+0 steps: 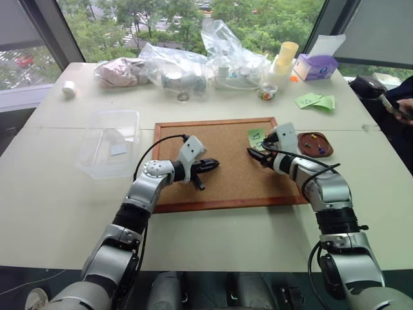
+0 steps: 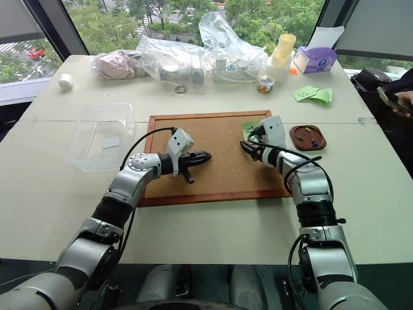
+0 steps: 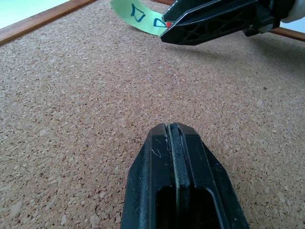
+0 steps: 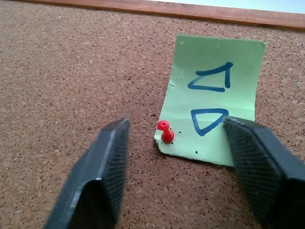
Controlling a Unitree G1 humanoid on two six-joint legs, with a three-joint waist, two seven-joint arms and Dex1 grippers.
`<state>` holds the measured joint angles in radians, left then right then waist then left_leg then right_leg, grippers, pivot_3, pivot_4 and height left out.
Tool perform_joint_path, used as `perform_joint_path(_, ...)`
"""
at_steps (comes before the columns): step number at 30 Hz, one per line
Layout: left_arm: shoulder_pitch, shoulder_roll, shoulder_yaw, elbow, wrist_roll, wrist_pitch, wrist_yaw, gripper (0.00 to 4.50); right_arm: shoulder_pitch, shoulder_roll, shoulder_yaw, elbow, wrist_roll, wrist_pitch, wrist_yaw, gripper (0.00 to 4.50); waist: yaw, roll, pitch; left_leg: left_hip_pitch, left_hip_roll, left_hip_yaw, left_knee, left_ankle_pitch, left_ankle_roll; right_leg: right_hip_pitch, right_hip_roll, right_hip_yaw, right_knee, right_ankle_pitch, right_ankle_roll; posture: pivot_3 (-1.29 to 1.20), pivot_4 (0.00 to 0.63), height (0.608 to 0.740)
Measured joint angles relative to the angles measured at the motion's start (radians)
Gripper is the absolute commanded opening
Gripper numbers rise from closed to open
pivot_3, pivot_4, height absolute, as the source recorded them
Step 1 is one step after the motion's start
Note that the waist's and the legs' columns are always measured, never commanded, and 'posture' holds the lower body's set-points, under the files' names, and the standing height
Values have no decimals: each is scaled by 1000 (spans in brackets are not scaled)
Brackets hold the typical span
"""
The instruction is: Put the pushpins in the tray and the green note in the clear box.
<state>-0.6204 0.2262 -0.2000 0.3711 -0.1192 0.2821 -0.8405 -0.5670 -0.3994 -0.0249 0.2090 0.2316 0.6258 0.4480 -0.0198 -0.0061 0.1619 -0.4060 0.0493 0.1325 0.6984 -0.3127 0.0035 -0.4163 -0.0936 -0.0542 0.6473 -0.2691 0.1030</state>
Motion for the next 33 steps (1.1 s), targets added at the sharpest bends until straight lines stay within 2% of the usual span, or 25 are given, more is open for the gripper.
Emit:
perform_joint_path(3, 4, 0, 1, -5, 0, 1, 5, 0, 0, 0, 15, 0, -14, -7, 8, 52, -1, 0, 0, 0, 0, 0, 0, 0, 0, 0, 0, 0, 0, 0, 0, 0, 150, 740)
perform_joint_path(12, 15, 0, 3, -21, 0, 11, 12, 0, 3, -1, 36, -14, -53, -24, 11, 52, -2, 0, 0, 0, 0, 0, 0, 0, 0, 0, 0, 0, 0, 0, 0, 0, 150, 740)
perform_joint_path(18, 17, 2, -8, -28, 1, 13, 11, 0, 5, -3, 11, -81, -37, 57, 6, 52, 1, 0, 0, 0, 0, 0, 0, 0, 0, 0, 0, 0, 0, 0, 0, 0, 150, 740)
perform_joint_path(26, 15, 7, -20, -24, 8, 14, 16, 0, 0, -27, -29, -247, 15, 176, 15, 52, 2, 0, -1, 0, 0, -1, 0, 0, 0, 0, 0, 0, 0, 0, 0, 0, 150, 740)
perform_joint_path(29, 9, 1, -11, -19, 2, 17, 24, 0, 8, -80, -20, -361, 53, 236, 66, 52, 4, 0, -1, 0, 0, -2, 0, 0, 1, 0, 0, 0, 0, 0, 0, 0, 150, 740)
perform_joint_path(33, -1, -12, 30, -34, -56, 113, 28, 0, 27, -125, 17, -478, 86, 264, 121, 52, 5, -1, -1, 0, 0, -4, 0, -1, 1, 0, 0, 0, 0, 0, 0, 0, 150, 740)
